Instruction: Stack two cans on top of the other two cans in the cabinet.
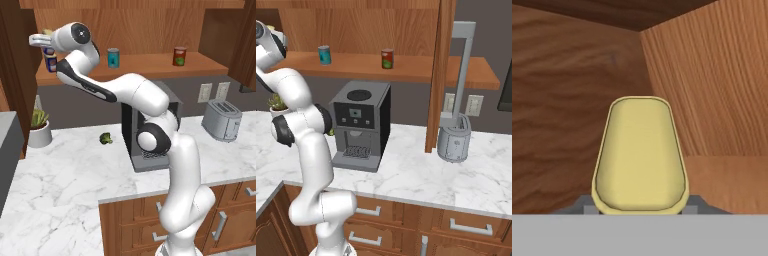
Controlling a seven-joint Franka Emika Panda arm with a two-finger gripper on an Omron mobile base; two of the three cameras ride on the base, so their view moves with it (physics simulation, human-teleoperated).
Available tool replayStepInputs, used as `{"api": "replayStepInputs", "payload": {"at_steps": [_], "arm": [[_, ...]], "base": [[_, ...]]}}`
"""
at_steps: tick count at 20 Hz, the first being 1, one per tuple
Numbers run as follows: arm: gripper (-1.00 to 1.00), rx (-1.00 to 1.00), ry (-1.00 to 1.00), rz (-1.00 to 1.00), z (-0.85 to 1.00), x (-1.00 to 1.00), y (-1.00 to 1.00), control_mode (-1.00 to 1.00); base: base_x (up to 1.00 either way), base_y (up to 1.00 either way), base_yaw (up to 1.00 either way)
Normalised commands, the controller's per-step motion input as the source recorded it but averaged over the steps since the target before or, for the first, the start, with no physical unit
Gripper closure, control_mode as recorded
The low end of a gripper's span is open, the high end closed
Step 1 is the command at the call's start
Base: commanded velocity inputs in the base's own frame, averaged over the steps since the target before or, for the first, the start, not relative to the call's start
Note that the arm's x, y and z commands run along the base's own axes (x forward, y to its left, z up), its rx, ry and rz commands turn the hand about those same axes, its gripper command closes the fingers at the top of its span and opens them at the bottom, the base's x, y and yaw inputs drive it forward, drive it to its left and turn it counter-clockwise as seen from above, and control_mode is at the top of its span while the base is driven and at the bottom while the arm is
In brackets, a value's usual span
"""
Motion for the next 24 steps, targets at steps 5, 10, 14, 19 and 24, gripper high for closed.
{"api": "replayStepInputs", "payload": {"at_steps": [5, 10, 14, 19, 24], "arm": [[1.00, -0.01, 0.00, -0.01, -0.19, 0.07, 0.00, -1.00], [1.00, -0.02, 0.00, -0.01, -0.21, 0.01, 0.00, -1.00], [1.00, -0.04, 0.00, 0.00, -0.21, 0.07, 0.00, -1.00], [-1.00, -0.05, 0.00, 0.00, -0.14, 0.17, 0.00, -1.00], [-1.00, -0.05, 0.00, 0.00, -0.09, 0.18, 0.03, -1.00]], "base": [[0.00, 0.00, 0.00], [0.00, 0.00, 0.00], [0.00, 0.00, 0.00], [0.00, 0.00, 0.00], [0.00, 0.00, 0.00]]}}
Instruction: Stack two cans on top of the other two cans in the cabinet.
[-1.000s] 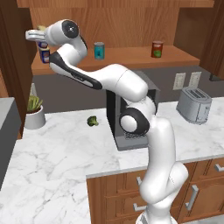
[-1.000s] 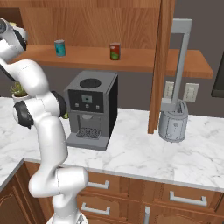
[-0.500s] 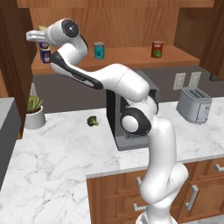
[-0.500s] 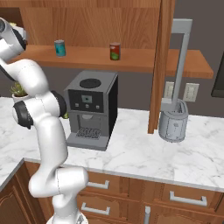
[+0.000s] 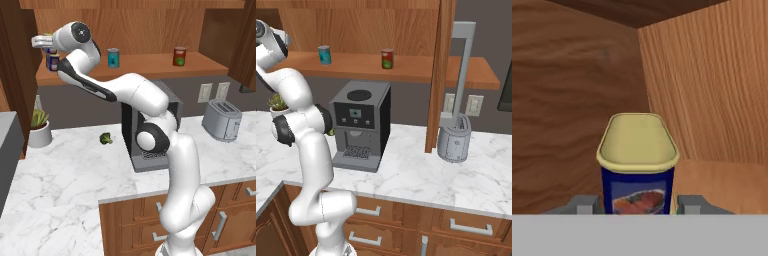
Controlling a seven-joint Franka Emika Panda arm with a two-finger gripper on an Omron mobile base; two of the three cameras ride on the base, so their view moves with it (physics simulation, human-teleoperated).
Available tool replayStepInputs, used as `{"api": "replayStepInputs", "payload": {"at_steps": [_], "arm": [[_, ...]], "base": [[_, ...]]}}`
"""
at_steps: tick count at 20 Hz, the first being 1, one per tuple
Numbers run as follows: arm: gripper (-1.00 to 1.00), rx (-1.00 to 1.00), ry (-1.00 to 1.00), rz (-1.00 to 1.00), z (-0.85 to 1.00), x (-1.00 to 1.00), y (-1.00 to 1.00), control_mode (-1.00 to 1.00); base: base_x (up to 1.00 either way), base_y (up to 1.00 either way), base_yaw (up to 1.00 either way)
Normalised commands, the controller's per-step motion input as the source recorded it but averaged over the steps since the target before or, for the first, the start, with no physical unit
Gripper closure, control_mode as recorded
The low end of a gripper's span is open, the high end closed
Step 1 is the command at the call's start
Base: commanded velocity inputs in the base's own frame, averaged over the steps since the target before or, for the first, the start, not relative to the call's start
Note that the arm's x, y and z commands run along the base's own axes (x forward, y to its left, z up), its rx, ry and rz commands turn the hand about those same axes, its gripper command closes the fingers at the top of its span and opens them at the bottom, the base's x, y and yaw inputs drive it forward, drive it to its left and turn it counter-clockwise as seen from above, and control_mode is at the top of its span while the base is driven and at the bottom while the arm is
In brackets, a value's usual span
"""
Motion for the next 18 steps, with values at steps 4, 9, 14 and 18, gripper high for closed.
{"api": "replayStepInputs", "payload": {"at_steps": [4, 9, 14, 18], "arm": [[-1.00, -0.04, 0.00, -0.02, -0.08, 0.13, 0.11, -1.00], [-1.00, -0.04, 0.00, -0.03, -0.03, 0.08, 0.16, -1.00], [-1.00, -0.02, 0.00, -0.04, 0.00, 0.02, 0.08, -1.00], [-1.00, 0.00, 0.00, -0.04, 0.00, -0.10, 0.00, -1.00]], "base": [[0.00, 0.00, 0.00], [0.00, 0.00, 0.00], [0.00, 0.00, 0.00], [0.00, 0.00, 0.00]]}}
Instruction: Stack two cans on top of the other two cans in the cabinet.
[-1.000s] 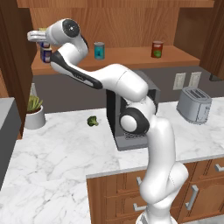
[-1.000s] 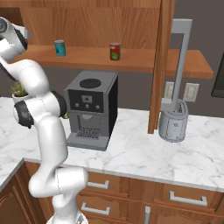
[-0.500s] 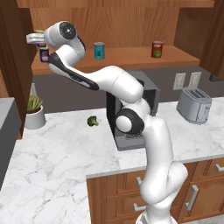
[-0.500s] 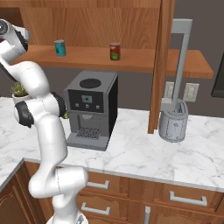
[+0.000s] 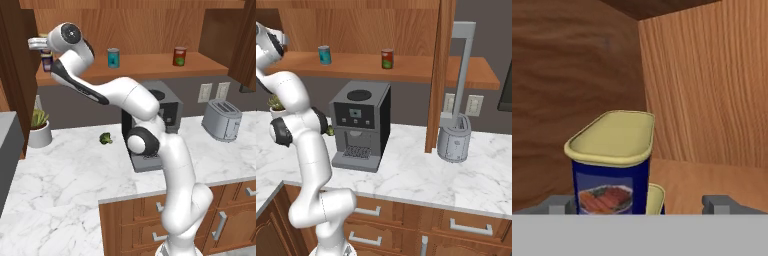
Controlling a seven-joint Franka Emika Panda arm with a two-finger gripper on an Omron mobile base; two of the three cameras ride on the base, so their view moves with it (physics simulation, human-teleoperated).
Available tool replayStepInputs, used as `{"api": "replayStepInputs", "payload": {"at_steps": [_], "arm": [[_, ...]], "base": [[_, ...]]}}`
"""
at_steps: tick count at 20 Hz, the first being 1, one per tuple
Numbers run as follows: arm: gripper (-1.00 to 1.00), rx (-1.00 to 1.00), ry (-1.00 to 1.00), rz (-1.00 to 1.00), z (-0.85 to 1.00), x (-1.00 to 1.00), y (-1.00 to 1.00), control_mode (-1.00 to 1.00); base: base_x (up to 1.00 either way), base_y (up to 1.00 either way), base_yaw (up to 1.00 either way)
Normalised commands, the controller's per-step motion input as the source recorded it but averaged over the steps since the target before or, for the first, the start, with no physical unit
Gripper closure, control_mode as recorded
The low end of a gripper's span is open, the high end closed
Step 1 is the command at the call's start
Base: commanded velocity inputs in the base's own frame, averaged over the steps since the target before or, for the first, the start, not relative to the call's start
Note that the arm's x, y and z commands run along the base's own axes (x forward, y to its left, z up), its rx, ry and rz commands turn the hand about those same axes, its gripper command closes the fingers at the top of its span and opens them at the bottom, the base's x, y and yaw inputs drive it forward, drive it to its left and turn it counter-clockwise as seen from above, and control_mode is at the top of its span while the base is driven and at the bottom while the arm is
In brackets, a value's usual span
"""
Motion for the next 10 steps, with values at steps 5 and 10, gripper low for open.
{"api": "replayStepInputs", "payload": {"at_steps": [5, 10], "arm": [[-1.00, 0.00, 0.00, -0.03, 0.00, -0.26, 0.00, -1.00], [-1.00, 0.00, 0.00, -0.01, -0.02, -0.31, 0.00, -1.00]], "base": [[0.00, 0.00, 0.00], [0.00, 0.00, 0.00]]}}
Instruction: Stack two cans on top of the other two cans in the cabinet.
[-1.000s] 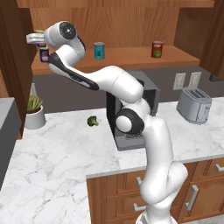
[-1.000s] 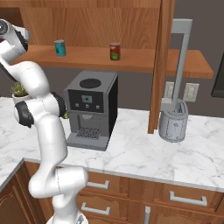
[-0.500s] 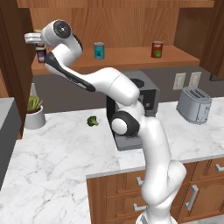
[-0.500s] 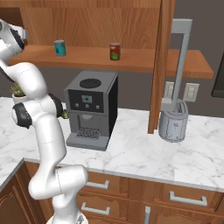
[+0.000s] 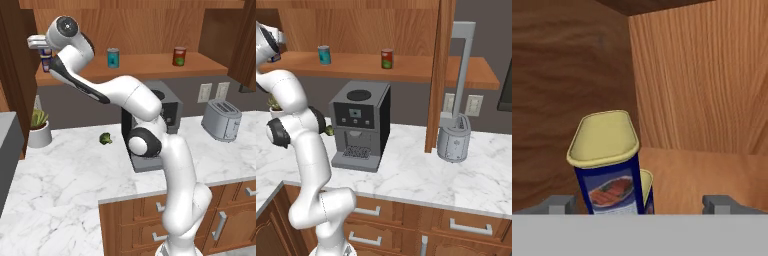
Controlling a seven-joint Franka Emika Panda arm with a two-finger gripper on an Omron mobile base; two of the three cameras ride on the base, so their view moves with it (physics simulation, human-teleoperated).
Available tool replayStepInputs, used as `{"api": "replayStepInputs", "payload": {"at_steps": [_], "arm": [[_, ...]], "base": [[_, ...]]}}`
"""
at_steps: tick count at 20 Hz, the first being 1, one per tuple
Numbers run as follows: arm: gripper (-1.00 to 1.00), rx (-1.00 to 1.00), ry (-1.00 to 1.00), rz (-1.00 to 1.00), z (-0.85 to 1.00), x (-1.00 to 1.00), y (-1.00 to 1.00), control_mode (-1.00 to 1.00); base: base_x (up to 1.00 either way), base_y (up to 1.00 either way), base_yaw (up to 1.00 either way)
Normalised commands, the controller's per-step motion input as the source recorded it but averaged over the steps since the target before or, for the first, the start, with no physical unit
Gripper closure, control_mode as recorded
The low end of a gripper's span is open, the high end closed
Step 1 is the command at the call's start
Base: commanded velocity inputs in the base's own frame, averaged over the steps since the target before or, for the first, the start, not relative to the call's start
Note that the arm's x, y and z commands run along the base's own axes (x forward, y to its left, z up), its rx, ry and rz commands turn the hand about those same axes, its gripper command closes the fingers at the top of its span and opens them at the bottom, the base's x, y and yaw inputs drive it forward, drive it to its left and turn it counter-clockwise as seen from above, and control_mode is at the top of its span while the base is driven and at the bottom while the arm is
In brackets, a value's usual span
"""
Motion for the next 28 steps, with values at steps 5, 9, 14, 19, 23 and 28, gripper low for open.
{"api": "replayStepInputs", "payload": {"at_steps": [5, 9, 14, 19, 23, 28], "arm": [[-1.00, 0.00, 0.00, -0.02, -0.01, -0.31, -0.05, -1.00], [-1.00, 0.00, 0.01, -0.03, -0.06, -0.38, -0.18, -1.00], [-1.00, 0.05, 0.00, 0.00, -0.21, -0.48, -0.35, -1.00], [-1.00, 0.05, 0.00, 0.00, -0.39, -0.59, -0.35, -1.00], [-1.00, 0.04, -0.02, -0.01, -0.48, -0.53, -0.45, -1.00], [-1.00, 0.04, -0.02, -0.09, -0.23, -0.13, -0.66, -1.00]], "base": [[0.00, 0.00, 0.00], [0.00, 0.00, 0.00], [0.00, 0.00, 0.00], [0.00, 0.00, 0.00], [0.00, 0.00, 0.00], [0.00, 0.00, 0.00]]}}
